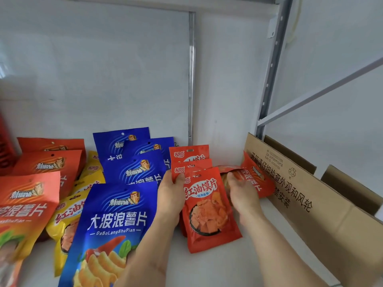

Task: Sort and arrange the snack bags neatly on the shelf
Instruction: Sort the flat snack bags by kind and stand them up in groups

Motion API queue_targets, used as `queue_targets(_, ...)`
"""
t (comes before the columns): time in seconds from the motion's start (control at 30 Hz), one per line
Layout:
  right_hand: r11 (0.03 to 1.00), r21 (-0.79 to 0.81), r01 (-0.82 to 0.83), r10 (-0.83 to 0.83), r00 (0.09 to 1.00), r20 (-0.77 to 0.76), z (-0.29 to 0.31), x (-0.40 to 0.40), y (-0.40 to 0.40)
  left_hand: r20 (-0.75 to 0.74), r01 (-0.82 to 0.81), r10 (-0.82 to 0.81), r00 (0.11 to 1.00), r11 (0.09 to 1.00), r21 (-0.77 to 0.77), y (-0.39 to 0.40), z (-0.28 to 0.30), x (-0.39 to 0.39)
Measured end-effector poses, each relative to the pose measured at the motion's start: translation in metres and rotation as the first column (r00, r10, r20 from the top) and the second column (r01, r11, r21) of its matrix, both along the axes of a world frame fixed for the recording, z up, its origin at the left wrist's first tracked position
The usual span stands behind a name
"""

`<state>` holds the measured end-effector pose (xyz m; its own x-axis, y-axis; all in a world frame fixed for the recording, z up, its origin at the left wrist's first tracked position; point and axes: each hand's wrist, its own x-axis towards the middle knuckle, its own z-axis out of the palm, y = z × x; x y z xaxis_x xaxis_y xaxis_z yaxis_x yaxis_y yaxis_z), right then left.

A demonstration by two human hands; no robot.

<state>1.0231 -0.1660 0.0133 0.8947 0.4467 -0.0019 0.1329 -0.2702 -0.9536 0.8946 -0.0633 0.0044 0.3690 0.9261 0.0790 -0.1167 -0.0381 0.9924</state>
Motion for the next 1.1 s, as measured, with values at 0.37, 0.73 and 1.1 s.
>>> queue_targets(0.37,0.997,0.072,-0.04,0.066,0.908,-0.414,0.011,0.073,0.057,0.019,-0.002,0.003,1.0,0.999,-0.045,0.008,-0.002,-0.001)
queue_targets(0.73,0.971,0.181,-0.159,0.185,0.973,-0.138,-0.003,0.081,-0.001,0.047,-0.022,0.025,0.999,0.998,-0.063,0.01,0.0,-0.003)
queue_targets(1.1,0.918,0.396,-0.015,-0.016,0.997,0.074,0.028,0.041,-0.058,0.039,-0.01,0.014,0.999,0.996,-0.087,0.009,0.0,-0.004)
